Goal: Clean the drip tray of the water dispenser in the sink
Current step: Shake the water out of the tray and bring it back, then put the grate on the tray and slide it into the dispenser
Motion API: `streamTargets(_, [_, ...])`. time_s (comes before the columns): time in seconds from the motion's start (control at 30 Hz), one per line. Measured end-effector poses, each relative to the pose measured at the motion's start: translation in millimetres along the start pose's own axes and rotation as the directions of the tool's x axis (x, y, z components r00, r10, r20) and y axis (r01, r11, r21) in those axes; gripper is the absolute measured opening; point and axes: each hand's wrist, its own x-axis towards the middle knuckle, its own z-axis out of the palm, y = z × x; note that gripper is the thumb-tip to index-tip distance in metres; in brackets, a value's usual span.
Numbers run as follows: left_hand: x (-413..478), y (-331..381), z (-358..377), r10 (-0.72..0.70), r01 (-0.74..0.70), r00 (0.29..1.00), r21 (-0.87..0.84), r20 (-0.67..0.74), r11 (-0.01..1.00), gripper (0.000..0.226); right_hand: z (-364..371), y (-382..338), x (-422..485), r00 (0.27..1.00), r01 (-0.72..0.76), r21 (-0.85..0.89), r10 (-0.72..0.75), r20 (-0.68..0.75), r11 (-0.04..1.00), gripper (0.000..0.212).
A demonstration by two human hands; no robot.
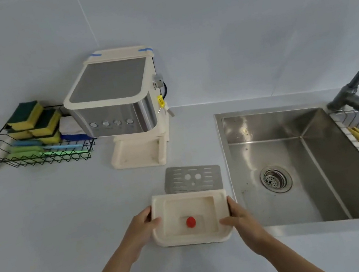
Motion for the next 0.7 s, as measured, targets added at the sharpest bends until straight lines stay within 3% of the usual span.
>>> streamTargets(0.27, [14.9,-3.3,8.2,-0.087,0.087,0.996,-0.012,-0.019,0.996,0.026,-4.2,9.5,9.1,0.988,-0.153,-0.163,0.147,-0.051,0.975,0.096])
streamTargets(0.37, [18.8,6.9,7.4,-0.106,0.106,0.994,-0.019,0.019,0.994,0.019,-5.7,5.6,9.4,0.988,-0.152,-0.180,0.143,-0.064,0.972,0.086])
streamTargets(0.5, [39.1,25.7,-1.9,-0.062,0.068,0.995,0.072,-0.082,0.995,0.022,-14.2,-17.9,19.2,0.983,-0.048,-0.175,0.016,-0.182,0.983,0.057])
streamTargets(0.57, [49.8,41.4,-1.6,0.000,0.015,0.998,0.226,-0.067,0.974,0.008,-20.5,-33.2,34.7,0.968,-0.026,-0.428,-0.084,-0.236,0.903,0.059])
streamTargets(0.63, [62.4,57.6,1.7,0.078,-0.064,0.997,0.394,-0.019,0.917,0.045,-24.6,-51.2,54.5,0.961,-0.029,-0.650,-0.158,-0.228,0.759,0.063])
streamTargets(0.7, [72.0,74.6,6.8,0.161,-0.158,0.986,0.517,0.040,0.841,0.056,-27.1,-66.3,75.7,0.968,-0.014,-0.778,-0.186,-0.167,0.628,0.063])
